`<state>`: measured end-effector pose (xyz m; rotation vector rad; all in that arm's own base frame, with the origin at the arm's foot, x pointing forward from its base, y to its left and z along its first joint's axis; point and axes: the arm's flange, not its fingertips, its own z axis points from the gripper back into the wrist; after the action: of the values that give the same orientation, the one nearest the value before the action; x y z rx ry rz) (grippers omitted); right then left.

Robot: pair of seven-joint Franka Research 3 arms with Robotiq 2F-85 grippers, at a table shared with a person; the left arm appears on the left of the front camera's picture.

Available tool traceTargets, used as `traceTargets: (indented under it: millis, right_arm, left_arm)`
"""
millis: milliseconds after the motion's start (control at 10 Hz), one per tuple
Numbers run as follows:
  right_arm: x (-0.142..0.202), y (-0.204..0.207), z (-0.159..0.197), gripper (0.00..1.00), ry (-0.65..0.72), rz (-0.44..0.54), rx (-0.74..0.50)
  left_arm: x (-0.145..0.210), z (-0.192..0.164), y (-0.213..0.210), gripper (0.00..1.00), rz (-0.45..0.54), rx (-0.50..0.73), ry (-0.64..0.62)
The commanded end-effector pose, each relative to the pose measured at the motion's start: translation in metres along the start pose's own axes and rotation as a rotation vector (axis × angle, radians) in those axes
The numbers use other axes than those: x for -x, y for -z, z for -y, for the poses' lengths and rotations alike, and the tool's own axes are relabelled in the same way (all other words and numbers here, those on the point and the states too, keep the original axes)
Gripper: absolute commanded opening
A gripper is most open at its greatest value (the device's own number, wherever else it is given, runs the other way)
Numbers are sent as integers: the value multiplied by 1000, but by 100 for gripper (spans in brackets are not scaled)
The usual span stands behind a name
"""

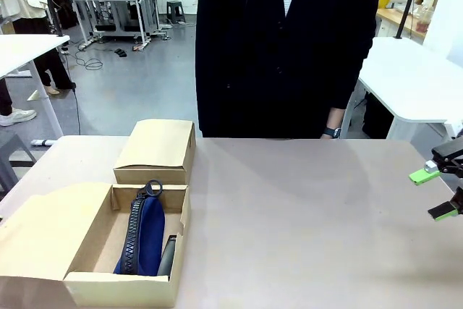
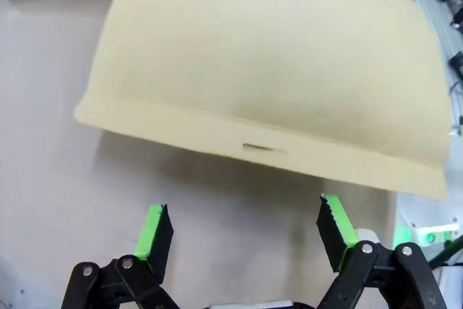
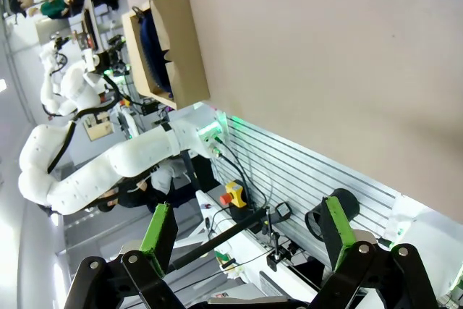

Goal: Place items inside the box.
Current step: Close the lid of the Mailer Box closest to the robot.

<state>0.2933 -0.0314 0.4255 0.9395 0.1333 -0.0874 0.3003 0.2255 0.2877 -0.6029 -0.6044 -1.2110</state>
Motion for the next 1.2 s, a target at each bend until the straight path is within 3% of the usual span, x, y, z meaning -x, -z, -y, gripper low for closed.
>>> traceTargets:
  millis: [0,300,500,700,900,1100]
  right_arm:
    - [-2,0,-1,100,-7,7,-14]
    - [-2,0,-1,100,-7,7,-14]
    - [-2,0,-1,100,-7,7,-14]
    - [-2,0,-1,100,-7,7,-14]
    - [-2,0,-1,100,-7,7,-14]
    - [-2,0,-1,100,-7,7,-14]
  left_arm:
    - [4,0,11,100,-32,17,33]
    - [8,-4,31,100,-88,35,63]
    - [18,-6,39,100,-198,-25,101]
    - [23,-8,41,100,-195,-15,105]
    - [23,-9,48,100,-151,13,104]
    - [13,-7,53,100,13,58,128]
